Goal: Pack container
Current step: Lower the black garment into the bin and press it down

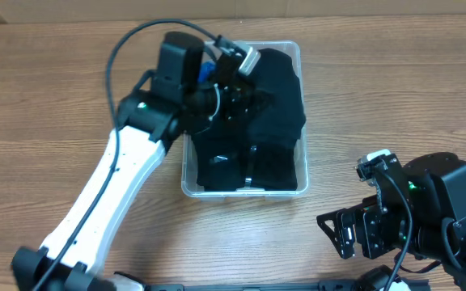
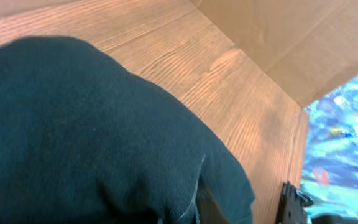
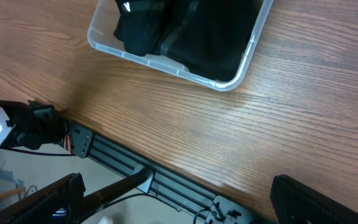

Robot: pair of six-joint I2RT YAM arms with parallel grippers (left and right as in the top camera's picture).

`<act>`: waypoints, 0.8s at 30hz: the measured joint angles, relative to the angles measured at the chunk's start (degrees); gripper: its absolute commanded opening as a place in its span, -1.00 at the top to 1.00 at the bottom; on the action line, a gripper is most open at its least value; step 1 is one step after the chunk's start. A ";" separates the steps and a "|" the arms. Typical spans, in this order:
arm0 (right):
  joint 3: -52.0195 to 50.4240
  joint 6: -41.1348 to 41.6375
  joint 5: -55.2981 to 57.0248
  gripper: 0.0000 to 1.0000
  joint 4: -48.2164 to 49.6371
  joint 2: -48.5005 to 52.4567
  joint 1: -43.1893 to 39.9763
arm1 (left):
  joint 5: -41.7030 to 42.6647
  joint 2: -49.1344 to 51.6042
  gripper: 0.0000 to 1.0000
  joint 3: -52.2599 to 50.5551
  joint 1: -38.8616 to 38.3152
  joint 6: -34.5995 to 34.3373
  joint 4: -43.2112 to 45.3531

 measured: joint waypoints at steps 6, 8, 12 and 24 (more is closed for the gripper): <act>0.00 0.00 -0.02 -1.00 0.00 0.02 0.00 | -2.03 7.61 0.92 0.00 -0.46 -3.54 3.72; 0.00 0.02 0.02 -1.00 0.00 0.02 0.00 | -2.10 9.31 0.92 0.00 -0.52 -3.96 3.82; 0.00 0.04 0.00 -1.00 0.00 0.00 0.00 | -1.01 12.85 0.26 0.00 -0.72 -5.53 2.99; 0.00 0.02 -0.02 -1.00 0.02 0.02 0.00 | -12.00 3.10 -1.00 0.17 -0.72 -15.47 -16.20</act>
